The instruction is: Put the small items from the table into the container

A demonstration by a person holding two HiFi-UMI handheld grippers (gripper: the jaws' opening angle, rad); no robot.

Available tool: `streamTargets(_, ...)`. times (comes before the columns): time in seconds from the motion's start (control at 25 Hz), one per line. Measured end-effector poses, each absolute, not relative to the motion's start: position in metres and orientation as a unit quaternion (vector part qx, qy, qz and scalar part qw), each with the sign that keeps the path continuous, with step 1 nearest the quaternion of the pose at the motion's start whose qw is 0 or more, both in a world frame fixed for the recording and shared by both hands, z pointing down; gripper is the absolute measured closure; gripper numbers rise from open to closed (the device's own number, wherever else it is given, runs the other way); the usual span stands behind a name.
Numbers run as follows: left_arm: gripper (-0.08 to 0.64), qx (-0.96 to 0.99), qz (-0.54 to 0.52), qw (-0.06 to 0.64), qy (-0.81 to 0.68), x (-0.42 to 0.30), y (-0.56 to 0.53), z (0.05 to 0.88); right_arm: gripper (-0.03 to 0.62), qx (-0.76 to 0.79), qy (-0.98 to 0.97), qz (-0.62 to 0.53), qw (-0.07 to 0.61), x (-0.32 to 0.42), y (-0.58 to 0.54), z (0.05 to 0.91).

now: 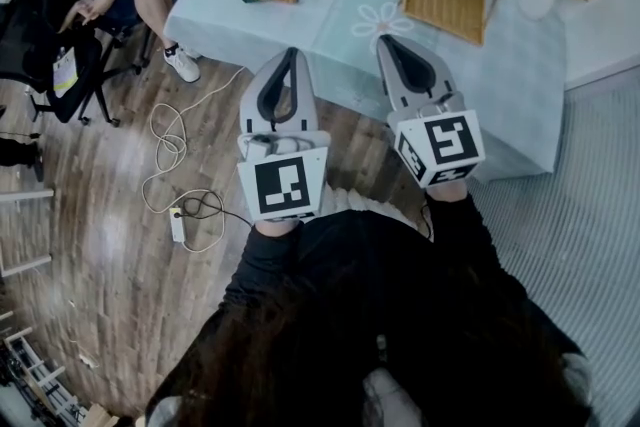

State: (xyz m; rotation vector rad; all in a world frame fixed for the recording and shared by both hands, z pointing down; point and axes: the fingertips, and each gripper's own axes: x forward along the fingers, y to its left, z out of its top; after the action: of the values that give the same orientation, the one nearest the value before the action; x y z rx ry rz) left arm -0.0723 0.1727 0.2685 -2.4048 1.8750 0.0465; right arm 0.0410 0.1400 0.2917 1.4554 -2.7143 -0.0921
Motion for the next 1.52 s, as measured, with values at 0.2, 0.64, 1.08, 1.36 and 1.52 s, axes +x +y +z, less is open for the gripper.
streamTargets(0.2,0.558,-0.794,0.014,0.045,0.606,-0.085,0.131,0.271,0.566,0.481,-0.876,-0.026,0.038,0.028,0.101,0.295)
streamTargets(0.64,0.558,-0.809,0.017,0.042,0.586,-0.123,0.035,0.266,0.566,0.499,-0.865,-0.025,0.049,-0.011,0.011,0.294)
streamTargets(1.08,0.558,-0.83,0.015,0.039,0.557,-0.14,-0.025,0.268,0.566,0.529,-0.847,-0.017,0.051,-0.025,-0.043,0.298)
streamTargets(1.36,0.558,-0.835,0.014,0.035,0.55,-0.141,-0.046,0.27,0.566,0.54,-0.84,-0.009,0.057,-0.021,-0.062,0.307)
streamTargets(1.52,0.558,-0.833,0.013,0.034,0.551,-0.139,-0.059,0.271,0.566,0.539,-0.84,-0.007,0.058,-0.018,-0.075,0.309)
